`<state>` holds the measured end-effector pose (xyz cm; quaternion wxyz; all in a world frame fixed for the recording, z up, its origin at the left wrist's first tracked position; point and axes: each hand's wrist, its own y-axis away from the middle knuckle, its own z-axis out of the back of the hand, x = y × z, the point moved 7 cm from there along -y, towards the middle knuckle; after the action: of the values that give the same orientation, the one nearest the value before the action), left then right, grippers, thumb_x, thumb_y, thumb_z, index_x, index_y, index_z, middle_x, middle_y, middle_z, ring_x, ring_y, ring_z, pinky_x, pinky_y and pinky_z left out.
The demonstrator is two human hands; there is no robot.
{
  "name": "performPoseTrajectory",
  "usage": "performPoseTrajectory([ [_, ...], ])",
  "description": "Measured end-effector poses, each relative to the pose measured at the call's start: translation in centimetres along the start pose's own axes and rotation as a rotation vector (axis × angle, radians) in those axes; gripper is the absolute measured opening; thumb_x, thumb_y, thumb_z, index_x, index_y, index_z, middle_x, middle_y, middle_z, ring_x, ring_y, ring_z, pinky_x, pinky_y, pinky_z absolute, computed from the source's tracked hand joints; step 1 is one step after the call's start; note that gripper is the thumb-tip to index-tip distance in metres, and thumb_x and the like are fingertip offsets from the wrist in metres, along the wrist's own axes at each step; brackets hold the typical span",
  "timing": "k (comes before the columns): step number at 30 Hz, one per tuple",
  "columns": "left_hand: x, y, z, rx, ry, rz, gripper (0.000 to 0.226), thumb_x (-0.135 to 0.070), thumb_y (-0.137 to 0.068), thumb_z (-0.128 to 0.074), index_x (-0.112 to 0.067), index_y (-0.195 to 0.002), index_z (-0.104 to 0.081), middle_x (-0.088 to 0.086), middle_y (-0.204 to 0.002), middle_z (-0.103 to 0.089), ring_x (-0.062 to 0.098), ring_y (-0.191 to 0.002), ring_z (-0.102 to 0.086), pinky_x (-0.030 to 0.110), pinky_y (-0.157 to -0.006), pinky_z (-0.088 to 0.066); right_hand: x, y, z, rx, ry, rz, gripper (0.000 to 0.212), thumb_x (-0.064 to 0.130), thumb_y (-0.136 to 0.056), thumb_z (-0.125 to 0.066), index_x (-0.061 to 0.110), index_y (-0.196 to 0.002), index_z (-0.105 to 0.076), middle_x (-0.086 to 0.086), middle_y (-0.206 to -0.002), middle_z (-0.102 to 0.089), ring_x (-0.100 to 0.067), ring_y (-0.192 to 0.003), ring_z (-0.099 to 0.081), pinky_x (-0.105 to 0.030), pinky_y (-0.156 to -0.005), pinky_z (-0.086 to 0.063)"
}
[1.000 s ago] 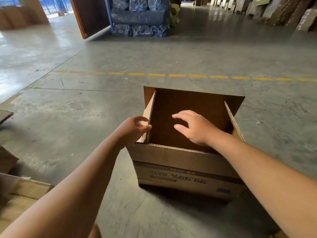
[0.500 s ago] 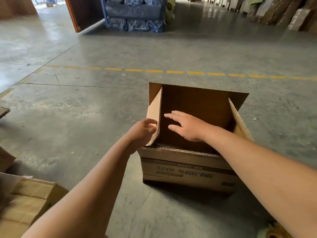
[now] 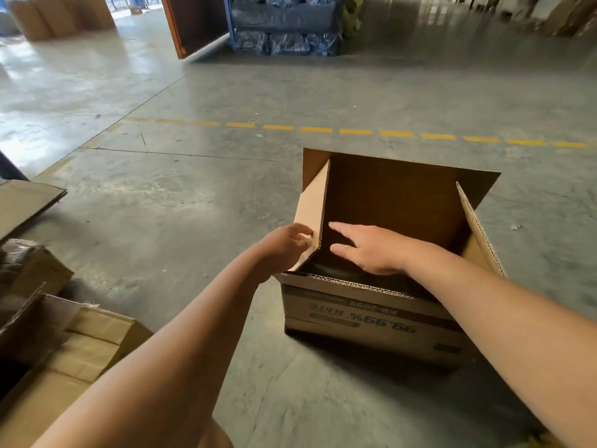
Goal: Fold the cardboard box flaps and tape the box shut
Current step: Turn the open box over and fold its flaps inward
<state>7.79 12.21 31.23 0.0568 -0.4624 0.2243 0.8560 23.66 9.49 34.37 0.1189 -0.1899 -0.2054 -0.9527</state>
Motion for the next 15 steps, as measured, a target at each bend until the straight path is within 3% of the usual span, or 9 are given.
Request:
performPoseTrajectory([
  [2, 0.0, -0.7, 0.0, 0.031, -0.024, 0.005, 0.035, -0.021, -0.104, -0.05, -0.018, -0.139, -0.05, 0.009, -0.137, -0.055, 0.011, -0.064, -0.051, 0.017, -0.048, -0.041, 0.3, 1.8, -0.7, 0.125, -0.032, 0.0, 0.067, 0.071, -0.091, -0.031, 0.031, -0.142, -0.05, 0.008, -0.143, -0.054, -0.014, -0.128, -0.051, -0.037, -0.111, -0.039],
  [4, -0.1, -1.3, 0.1, 0.073, -0.041, 0.013, 0.039, -0.021, -0.103, -0.053, -0.019, -0.141, -0.048, 0.01, -0.136, -0.055, 0.018, -0.081, -0.057, 0.024, -0.059, -0.046, 1.1, 3.7, -1.7, 0.254, -0.054, 0.039, 0.078, 0.082, -0.078, -0.028, 0.033, -0.128, -0.062, 0.012, -0.124, -0.065, -0.007, -0.111, -0.059, -0.036, -0.104, -0.045],
  [8, -0.3, -3.2, 0.3, 0.108, -0.125, -0.047, 0.045, -0.024, -0.102, -0.055, -0.026, -0.146, -0.045, 0.01, -0.141, -0.051, 0.023, -0.109, -0.056, 0.031, -0.081, -0.047, 1.0, 5.4, -2.6, 0.199, -0.017, 0.033, 0.069, 0.076, -0.083, -0.041, 0.037, -0.139, -0.053, 0.013, -0.133, -0.062, -0.008, -0.115, -0.058, -0.033, -0.1, -0.048],
  [11, 0.3, -4.9, 0.2, 0.119, -0.247, -0.106, 0.052, -0.035, -0.104, -0.048, -0.03, -0.153, -0.032, 0.01, -0.16, -0.031, 0.03, -0.145, -0.033, 0.043, -0.113, -0.033, 0.7, 5.5, -3.0, 0.13, -0.009, -0.01, 0.067, 0.07, -0.09, -0.041, 0.034, -0.146, -0.044, 0.009, -0.145, -0.053, -0.013, -0.127, -0.052, -0.031, -0.105, -0.043],
  [15, 0.7, -7.0, -0.5, 0.156, -0.376, -0.184, 0.066, -0.051, -0.103, -0.036, -0.027, -0.16, -0.013, 0.005, -0.168, -0.007, 0.029, -0.153, -0.009, 0.048, -0.123, -0.014, 0.7, 6.3, -5.0, 0.158, -0.029, -0.04, 0.069, 0.073, -0.088, -0.039, 0.037, -0.148, -0.04, 0.012, -0.148, -0.049, -0.013, -0.13, -0.05, -0.033, -0.107, -0.042],
])
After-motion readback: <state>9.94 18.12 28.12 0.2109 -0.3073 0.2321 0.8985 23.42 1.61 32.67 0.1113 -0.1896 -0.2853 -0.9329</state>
